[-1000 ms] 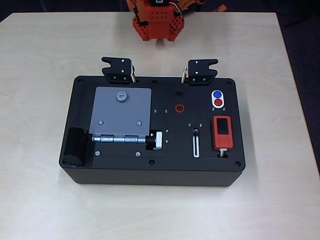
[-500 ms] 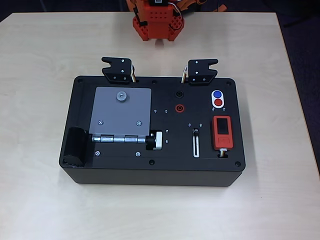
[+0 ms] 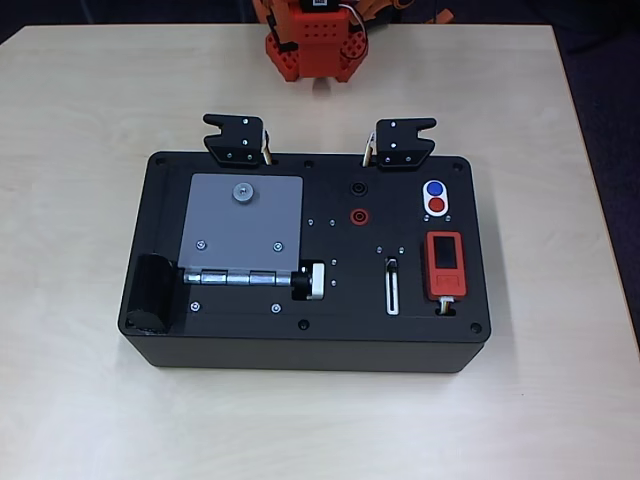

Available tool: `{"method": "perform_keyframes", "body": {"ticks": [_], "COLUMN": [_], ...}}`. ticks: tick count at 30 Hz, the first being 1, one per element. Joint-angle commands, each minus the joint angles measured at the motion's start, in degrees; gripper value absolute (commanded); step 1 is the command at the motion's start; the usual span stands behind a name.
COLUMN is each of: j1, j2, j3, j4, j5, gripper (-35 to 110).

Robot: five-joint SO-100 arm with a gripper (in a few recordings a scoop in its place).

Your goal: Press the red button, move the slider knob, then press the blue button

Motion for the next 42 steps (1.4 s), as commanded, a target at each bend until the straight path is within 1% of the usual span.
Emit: {"method": "perform_keyframes", "body": {"ticks": [1,6,11,15,17,22,23,25,27,29,32,36,38,40,42], "j1": [-2.29,-4.92,-7.38,-9.93,-11.34,-14.06,-14.41,-15.73,-16.17,-16.61,-16.61,-16.88,-17.14,-17.23,-17.31], "j2": [-2.46,-8.17,-14.85,-18.54,-19.25,-22.85,-24.08,-26.72,-30.59,-33.49,-37.88,-44.74,-48.96,-53.44,-57.66], "j3": [-4.31,-7.82,-14.50,-18.37,-19.51,-23.03,-24.26,-27.95,-31.73,-34.10,-36.65,-39.64,-42.80,-46.67,-50.63], "j4": [8.61,20.04,36.21,47.99,54.32,65.04,68.20,80.24,87.98,91.49,93.87,94.57,96.15,98.44,102.04], "j5": [-7.47,-26.72,-36.21,-36.47,-34.98,-43.33,-43.68,-38.67,-39.90,-41.48,-44.38,-46.76,-46.05,-47.55,-47.20], "gripper": [0,0,0,0,0,0,0,0,0,1,1,1,0,0,0]}}
